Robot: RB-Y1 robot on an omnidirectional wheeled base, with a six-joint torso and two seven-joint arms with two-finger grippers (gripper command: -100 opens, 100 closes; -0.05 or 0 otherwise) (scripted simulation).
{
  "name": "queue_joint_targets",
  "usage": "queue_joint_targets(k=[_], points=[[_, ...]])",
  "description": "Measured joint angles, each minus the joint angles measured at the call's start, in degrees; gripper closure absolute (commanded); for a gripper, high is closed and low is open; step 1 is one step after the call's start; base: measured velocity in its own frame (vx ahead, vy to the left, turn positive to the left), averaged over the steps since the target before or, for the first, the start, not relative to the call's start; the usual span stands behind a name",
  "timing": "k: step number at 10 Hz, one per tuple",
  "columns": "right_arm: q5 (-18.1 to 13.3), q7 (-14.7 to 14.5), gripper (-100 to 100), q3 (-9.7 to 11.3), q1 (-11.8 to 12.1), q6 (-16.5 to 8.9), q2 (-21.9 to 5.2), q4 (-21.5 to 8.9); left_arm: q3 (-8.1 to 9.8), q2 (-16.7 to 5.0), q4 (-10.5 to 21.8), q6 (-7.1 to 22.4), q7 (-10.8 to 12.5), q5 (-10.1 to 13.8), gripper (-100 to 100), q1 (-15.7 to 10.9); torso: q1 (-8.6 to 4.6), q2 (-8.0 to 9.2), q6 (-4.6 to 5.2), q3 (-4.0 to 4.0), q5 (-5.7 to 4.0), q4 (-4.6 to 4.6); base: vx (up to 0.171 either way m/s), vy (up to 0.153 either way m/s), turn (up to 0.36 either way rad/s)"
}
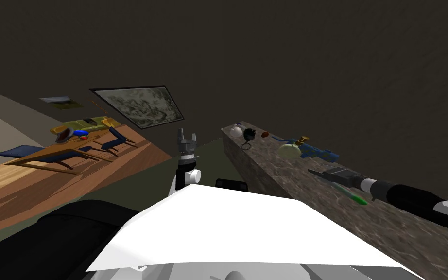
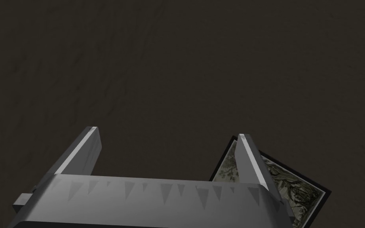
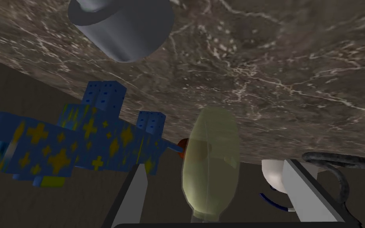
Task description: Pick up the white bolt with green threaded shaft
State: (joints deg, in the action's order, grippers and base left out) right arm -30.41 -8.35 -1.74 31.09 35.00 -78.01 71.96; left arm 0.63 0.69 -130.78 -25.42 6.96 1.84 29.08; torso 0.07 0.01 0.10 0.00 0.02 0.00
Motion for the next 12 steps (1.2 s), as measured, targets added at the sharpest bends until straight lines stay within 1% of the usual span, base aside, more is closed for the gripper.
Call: queue_joint_targets(k=[1,2,3,4,5,6,7,8,9,10,11,12], points=[[-0.72,0.49,-100,1.30,0.64,-0.56,-1.93,-0.66,0.00,0.00,0.00,0.00,0.00,0.00,0,-0.01,0.01,0.02,-0.04,0.01,0.00,0.00,0.018,0.007,0.243],[-1.77,0.97,-100,3.53,0.55,-0.63,-3.95,-2.50,-0.01,0.00,0.00,0.00,0.00,0.00,0,-0.01,0.01,0.01,-0.05,0.00,0.00,0.00,0.016,-0.003,0.088],[-1.95,0.94,-100,3.69,1.81,-0.54,-4.92,-3.13,0.00,0.00,0.00,0.00,0.00,0.00,0,0.00,-0.01,0.05,0.02,0.03,-0.01,0.01,0.016,0.000,0.116],[-2.88,0.34,-100,5.47,1.55,-0.06,-5.20,-5.43,0.00,0.00,0.00,0.00,0.00,0.00,0,0.00,-0.03,0.06,-0.01,0.03,-0.02,0.01,0.017,-0.001,0.221],[-2.93,0.30,-100,5.62,4.80,-0.30,-7.38,-5.50,0.00,0.00,0.00,0.00,0.00,0.00,0,-0.01,-0.01,0.05,-0.03,0.03,0.01,0.01,0.012,-0.009,0.053],[-3.67,0.50,-100,7.24,3.95,-0.36,-7.81,-6.77,0.00,0.00,0.00,0.00,0.00,0.00,0,0.00,-0.04,0.07,0.02,0.04,-0.03,0.02,0.010,-0.003,0.068],[-4.61,0.15,-100,9.04,3.17,0.37,-7.99,-9.22,0.00,0.00,0.00,0.00,0.00,0.00,0,0.00,-0.04,0.08,0.01,0.05,-0.02,0.02,0.007,-0.005,0.058],[-5.09,0.19,-100,10.30,2.90,0.67,-8.47,-10.14,0.00,0.00,0.00,0.00,0.00,0.00,0,0.00,-0.04,0.09,0.01,0.06,-0.02,0.03,0.006,-0.008,0.100],[-6.40,0.45,-100,13.01,1.18,1.18,-8.71,-12.41,0.00,0.00,0.00,0.00,0.00,0.00,0,0.00,-0.05,0.09,-0.01,0.05,-0.03,0.02,0.006,-0.009,0.056],[-6.12,0.54,-100,12.93,2.99,0.94,-9.59,-11.90,0.00,0.00,0.00,0.00,0.00,0.00,0,0.00,-0.04,0.11,0.02,0.07,-0.01,0.03,0.007,-0.008,0.075],[-5.78,0.64,-100,13.03,5.60,0.04,-10.81,-10.94,0.00,0.00,0.00,0.00,0.00,0.00,0,0.00,-0.03,0.11,0.01,0.07,-0.01,0.03,0.005,-0.007,0.042],[-5.93,0.42,-100,13.49,5.90,0.04,-10.97,-11.65,0.00,0.00,0.00,0.00,0.00,0.00,0,0.00,-0.03,0.12,0.02,0.07,-0.02,0.03,0.004,-0.006,0.075]])
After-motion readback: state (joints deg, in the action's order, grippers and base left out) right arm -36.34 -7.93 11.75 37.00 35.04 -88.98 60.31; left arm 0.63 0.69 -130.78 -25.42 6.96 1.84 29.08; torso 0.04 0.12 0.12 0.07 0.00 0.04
